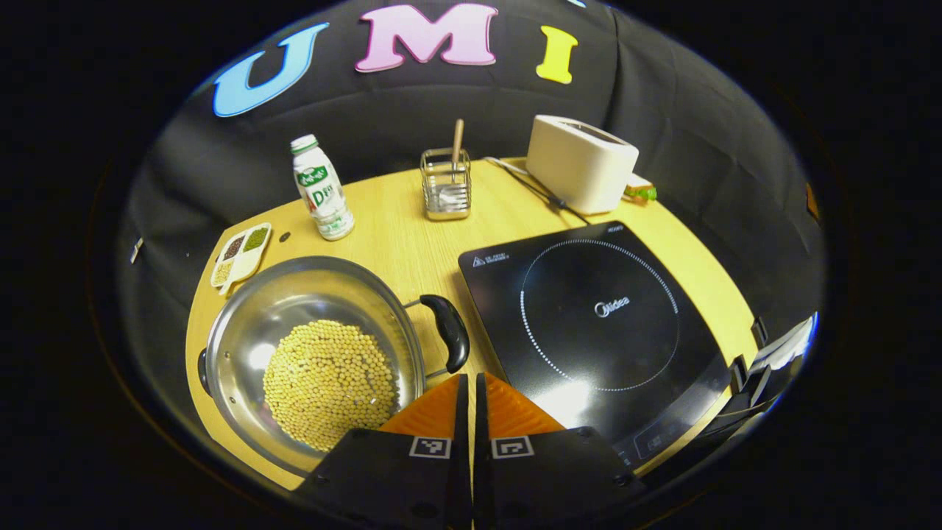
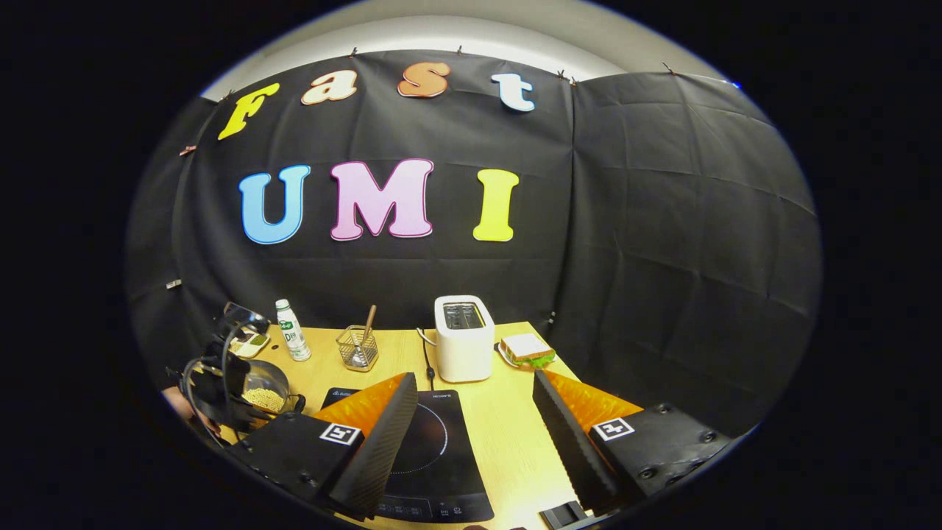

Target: First push the handle of the pot to place it horizontally, then grasp the pot with both hands and set it on the induction cooktop.

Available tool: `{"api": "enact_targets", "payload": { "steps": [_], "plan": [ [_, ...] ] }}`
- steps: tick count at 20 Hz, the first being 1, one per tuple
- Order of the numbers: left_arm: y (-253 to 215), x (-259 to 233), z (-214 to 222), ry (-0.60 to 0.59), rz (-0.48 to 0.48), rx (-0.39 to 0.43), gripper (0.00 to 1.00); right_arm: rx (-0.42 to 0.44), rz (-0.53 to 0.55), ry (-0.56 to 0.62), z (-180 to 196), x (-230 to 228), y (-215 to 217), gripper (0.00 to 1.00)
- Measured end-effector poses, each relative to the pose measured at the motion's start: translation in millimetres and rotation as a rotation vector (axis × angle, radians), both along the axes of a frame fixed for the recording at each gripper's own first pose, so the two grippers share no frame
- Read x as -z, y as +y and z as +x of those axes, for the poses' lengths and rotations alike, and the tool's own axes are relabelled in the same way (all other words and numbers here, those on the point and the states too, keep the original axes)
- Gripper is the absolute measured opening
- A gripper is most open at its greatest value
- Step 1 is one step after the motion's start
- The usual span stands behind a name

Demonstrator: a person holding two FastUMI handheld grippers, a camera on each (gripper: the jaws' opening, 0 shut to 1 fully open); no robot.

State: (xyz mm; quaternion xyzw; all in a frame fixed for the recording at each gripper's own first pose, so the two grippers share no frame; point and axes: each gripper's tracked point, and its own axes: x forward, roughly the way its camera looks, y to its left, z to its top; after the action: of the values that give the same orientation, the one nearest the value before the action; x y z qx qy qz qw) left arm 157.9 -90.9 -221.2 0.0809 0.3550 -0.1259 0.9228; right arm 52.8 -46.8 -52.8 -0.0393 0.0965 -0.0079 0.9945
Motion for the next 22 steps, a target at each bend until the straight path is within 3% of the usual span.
{"api": "enact_targets", "payload": {
  "steps": [3,8,9,12,18,22],
  "plan": [
    [15.1,-32.2,-0.5,-0.109,-0.041,0.000,0.11,-0.019,-0.020,-0.027,3.9,-6.6,16.6,0.98],
    [53.6,-77.3,1.0,-0.228,-0.108,-0.059,0.52,-0.050,-0.005,-0.041,16.2,-15.6,53.8,0.98],
    [65.1,-85.2,1.6,-0.262,-0.115,-0.082,0.55,-0.069,-0.002,-0.038,17.7,-16.3,63.8,0.98],
    [100.9,-95.1,5.2,-0.321,-0.116,-0.145,0.98,-0.116,0.011,-0.017,21.6,-12.1,84.5,0.98],
    [185.3,-109.8,-14.8,-0.354,-0.153,-0.285,0.95,-0.205,0.100,0.057,43.6,6.5,140.3,0.98],
    [248.5,-102.1,-15.4,-0.350,-0.089,-0.340,0.95,-0.244,0.145,0.144,66.2,39.0,180.2,0.99]
  ]
}}
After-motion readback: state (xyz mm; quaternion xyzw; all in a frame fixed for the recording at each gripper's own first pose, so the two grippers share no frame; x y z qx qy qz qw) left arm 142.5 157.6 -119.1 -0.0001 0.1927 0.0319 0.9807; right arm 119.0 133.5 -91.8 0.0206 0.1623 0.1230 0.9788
